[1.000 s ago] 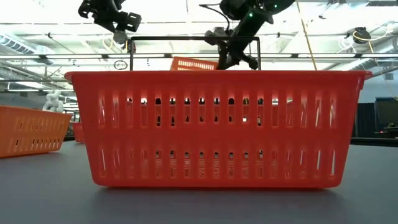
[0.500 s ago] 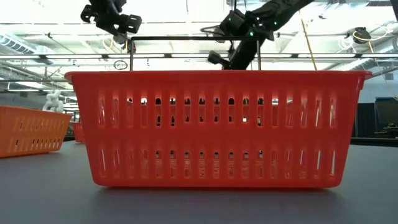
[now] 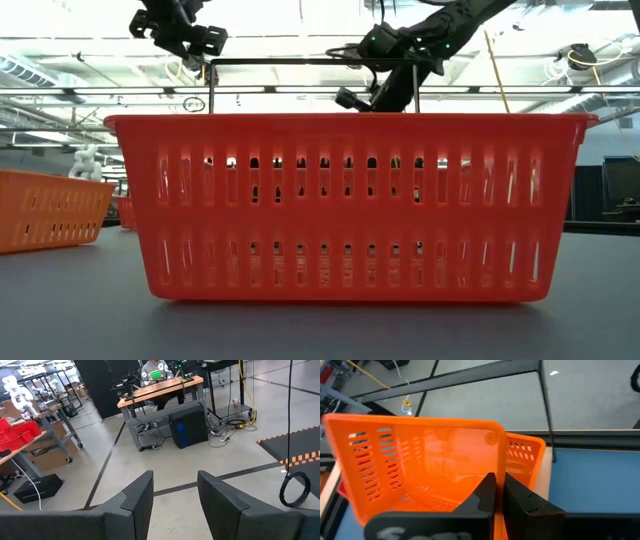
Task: Stack baskets on shelf by color
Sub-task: Stack the top orange bin on the orange bin on the shelf
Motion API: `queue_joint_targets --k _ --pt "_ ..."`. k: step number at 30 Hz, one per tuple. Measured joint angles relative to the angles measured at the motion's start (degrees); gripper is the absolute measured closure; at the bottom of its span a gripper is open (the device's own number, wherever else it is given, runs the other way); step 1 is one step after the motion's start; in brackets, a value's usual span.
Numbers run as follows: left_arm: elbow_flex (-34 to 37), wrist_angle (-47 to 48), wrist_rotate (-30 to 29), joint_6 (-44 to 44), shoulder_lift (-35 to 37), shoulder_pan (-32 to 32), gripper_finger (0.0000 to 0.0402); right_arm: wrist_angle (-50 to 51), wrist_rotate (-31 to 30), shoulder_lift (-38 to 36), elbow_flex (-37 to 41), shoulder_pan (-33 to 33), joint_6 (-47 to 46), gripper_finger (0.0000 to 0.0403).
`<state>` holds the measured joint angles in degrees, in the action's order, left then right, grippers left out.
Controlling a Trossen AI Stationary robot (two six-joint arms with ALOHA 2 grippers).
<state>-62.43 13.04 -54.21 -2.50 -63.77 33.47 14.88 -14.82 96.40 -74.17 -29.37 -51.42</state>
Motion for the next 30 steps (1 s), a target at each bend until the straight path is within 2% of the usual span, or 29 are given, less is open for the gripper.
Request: queue_joint_targets --k 4,12,23,30 --pt "0.0 -0.1 0.0 0.0 0.0 0.0 0.0245 0.5 2.9 0.0 0.0 -1.0 0.0 0.0395" --pt "0.0 -0.1 0.0 0.0 0.0 0.0 0.0245 0.6 3.0 0.0 0.0 -1.4 -0.4 0.0389" --pt "0.0 0.2 0.0 0.0 0.0 0.0 0.0245 0.6 3.0 0.0 0.0 -1.3 1.4 0.0300" --pt "0.0 1.2 0.0 -0.4 0.0 0.0 0.0245 -0.3 2.8 -3.8 0.0 -1.8 11.4 0.0264"
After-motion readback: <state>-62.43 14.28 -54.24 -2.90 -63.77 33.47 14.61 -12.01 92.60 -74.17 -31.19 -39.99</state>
